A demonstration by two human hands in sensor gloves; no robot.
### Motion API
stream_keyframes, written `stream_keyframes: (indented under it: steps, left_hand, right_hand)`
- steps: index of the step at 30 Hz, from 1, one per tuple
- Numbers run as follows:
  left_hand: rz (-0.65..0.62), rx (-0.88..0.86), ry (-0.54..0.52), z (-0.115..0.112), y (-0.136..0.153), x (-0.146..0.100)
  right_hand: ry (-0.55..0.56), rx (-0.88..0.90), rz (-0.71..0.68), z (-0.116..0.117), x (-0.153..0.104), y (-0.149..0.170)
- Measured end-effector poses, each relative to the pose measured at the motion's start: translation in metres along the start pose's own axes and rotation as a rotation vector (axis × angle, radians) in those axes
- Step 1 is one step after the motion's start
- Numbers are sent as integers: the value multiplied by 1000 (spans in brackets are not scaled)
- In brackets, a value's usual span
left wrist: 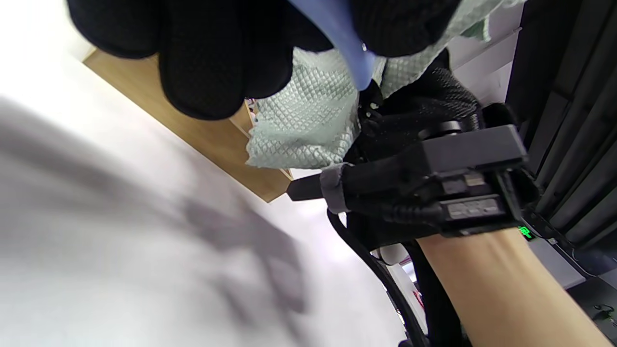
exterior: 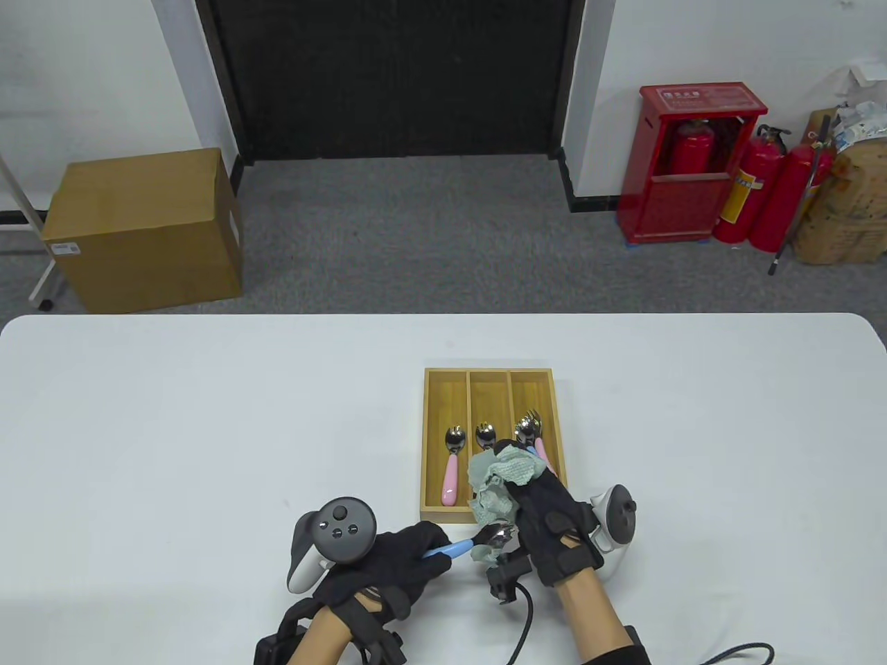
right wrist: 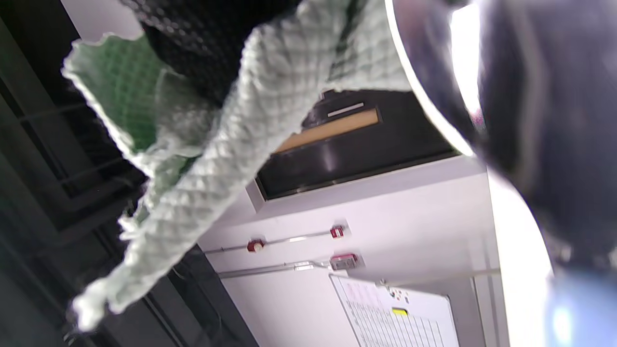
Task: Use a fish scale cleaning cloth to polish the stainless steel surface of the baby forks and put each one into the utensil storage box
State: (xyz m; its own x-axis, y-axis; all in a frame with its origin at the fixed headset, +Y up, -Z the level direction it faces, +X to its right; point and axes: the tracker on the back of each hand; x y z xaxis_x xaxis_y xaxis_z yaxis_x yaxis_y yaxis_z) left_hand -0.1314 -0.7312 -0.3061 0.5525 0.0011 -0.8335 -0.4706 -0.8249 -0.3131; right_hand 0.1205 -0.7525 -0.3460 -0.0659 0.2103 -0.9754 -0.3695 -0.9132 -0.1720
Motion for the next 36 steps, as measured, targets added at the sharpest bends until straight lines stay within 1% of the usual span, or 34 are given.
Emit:
stream_keyframes:
  steps: [4, 8, 12, 14, 16, 17, 18, 20, 22, 23, 25, 26, 28, 31, 32, 36]
  left_hand:
    - [20, 48, -57, 2, 2, -1]
    - [39, 51, -120, 7, 3, -4]
    - [70, 53, -178, 10, 6, -7]
    - [85, 40, -203, 10, 7, -8]
    - [104, 43, -275, 13, 9, -10]
    - [104, 42, -292, 14, 10, -10]
    - [100, 29, -292, 16, 11, -11]
    - [88, -1, -280, 16, 13, -11]
    - [93, -6, -292, 16, 14, -13]
    - [91, -9, -289, 16, 13, -13]
    - [71, -23, -282, 16, 13, -13]
    - [44, -28, -266, 15, 12, -12]
    - [19, -29, -249, 15, 11, -13]
    - [-24, 10, -226, 14, 6, -13]
    - [-36, 52, -223, 14, 4, -13]
    - [-70, 130, -187, 12, -3, -13]
  right_hand:
    - [-58, 5, 5, 10, -2, 1]
    - [-85, -16, 2, 10, -1, 2]
    - [-109, 3, 15, 10, -1, 3]
    - [-156, 1, 23, 13, 1, 4]
    - [-275, -1, 58, 17, 0, 6]
    - [-306, 2, 65, 18, 0, 6]
    - [-316, -11, 71, 19, -1, 7]
    - [-300, -33, 67, 21, 0, 6]
    - [-348, -83, 45, 23, 1, 3]
    - [-353, -108, 37, 24, 1, 1]
    - [-338, -191, 10, 25, 1, -3]
    - [-357, -248, -14, 26, 1, -4]
    - [-368, -305, -16, 27, 0, -6]
    - [-404, -414, -22, 29, -1, -7]
    - [-424, -448, -13, 29, -2, -7]
    - [-424, -443, -10, 26, -2, -9]
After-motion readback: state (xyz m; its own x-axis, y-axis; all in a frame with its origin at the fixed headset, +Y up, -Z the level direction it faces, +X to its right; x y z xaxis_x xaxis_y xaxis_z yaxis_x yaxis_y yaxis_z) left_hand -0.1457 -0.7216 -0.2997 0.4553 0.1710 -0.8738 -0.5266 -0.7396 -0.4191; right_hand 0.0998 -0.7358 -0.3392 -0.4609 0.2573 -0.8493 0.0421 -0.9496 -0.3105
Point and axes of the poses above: the tracker on the back of each hand, its own y axis roughly to the little-finger side, its own x axis roughly from the wrist to the fingertips, z = x × y, and after that the axes turned 2 degrees about -z, right-handed
